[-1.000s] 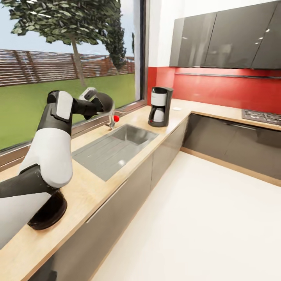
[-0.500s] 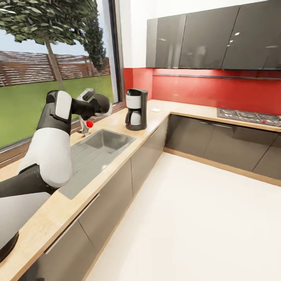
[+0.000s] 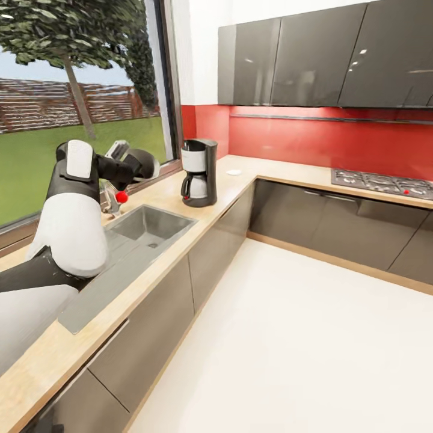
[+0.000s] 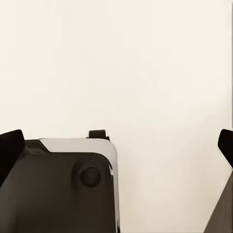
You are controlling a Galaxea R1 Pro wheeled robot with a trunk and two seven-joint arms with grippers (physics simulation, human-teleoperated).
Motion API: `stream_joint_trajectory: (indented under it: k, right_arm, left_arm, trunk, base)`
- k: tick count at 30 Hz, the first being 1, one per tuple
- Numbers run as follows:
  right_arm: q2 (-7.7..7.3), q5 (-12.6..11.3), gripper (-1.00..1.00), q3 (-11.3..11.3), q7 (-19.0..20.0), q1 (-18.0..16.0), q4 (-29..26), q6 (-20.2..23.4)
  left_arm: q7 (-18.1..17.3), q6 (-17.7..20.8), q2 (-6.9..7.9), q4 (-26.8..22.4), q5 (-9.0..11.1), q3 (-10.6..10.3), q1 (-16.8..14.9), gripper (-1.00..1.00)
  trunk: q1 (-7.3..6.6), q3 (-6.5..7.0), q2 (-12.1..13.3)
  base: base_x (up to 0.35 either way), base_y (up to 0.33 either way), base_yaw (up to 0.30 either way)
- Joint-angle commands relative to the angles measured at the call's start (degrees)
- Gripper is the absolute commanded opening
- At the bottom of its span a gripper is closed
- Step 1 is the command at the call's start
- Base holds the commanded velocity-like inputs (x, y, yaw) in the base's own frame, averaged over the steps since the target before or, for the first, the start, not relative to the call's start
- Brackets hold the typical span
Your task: Set up a coffee station on the kitchen countertop: keep the coffee maker on the countertop, move the bottle of coffee from the kitchen shelf to the counter next to the coffee maker, place a paper coffee filter on top of the coffee maker, put the saucer next to the coffee maker with the coffee cup on the saucer, and place the electric kettle next to the coffee maker.
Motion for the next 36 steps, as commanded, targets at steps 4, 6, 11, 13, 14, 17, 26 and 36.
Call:
stream_joint_trajectory:
  k: [4,6,11,13,14,17,26,36]
  right_arm:
    - [0.10,0.5,1.00,-0.2,-0.1,-0.1,-0.1,-0.2]
    - [0.13,0.5,1.00,-0.2,-0.1,-0.1,-0.1,-0.2]
    - [0.14,0.5,1.00,-0.2,-0.1,-0.1,-0.1,-0.2]
    - [0.16,0.5,1.00,-0.2,-0.1,-0.1,-0.1,-0.2]
    - [0.16,0.5,1.00,-0.2,-0.1,-0.1,-0.1,-0.2]
    - [0.17,0.5,1.00,-0.2,-0.1,-0.1,-0.1,-0.2]
    - [0.17,0.5,1.00,-0.2,-0.1,-0.1,0.0,-0.2]
    - [0.08,0.6,1.00,-0.2,-0.1,-0.1,0.0,-0.2]
  left_arm:
    - [0.7,0.1,-0.04,-0.1,0.5,0.2,-0.1,-1.00]
    - [0.7,0.1,0.01,-0.1,0.5,0.1,-0.1,-1.00]
    - [0.7,0.1,0.04,-0.1,0.5,0.1,-0.1,-1.00]
    - [0.7,0.1,0.00,-0.1,0.5,0.1,-0.1,-1.00]
    - [0.7,0.1,0.00,-0.1,0.5,0.2,-0.1,-1.00]
    - [0.7,0.1,0.09,0.0,0.5,0.2,0.0,-1.00]
    - [0.6,0.1,0.03,0.1,0.5,0.4,0.1,-1.00]
    - [0.7,0.2,0.31,0.5,4.4,0.3,0.1,-1.00]
  trunk:
    - [0.06,-0.12,-0.1]
    - [0.06,-0.12,-0.1]
    - [0.06,-0.12,-0.1]
    - [0.06,-0.12,-0.1]
    - [0.06,-0.12,-0.1]
    - [0.06,-0.12,-0.1]
    - [0.06,-0.12,-0.1]
    - [0.06,-0.12,-0.1]
  base:
    - [0.292,-0.112,0.000]
    - [0.320,-0.024,0.000]
    - [0.329,-0.005,0.000]
    - [0.332,-0.001,0.000]
    - [0.332,0.000,0.000]
    - [0.333,0.000,0.000]
    - [0.333,0.000,0.000]
    - [0.333,0.000,0.000]
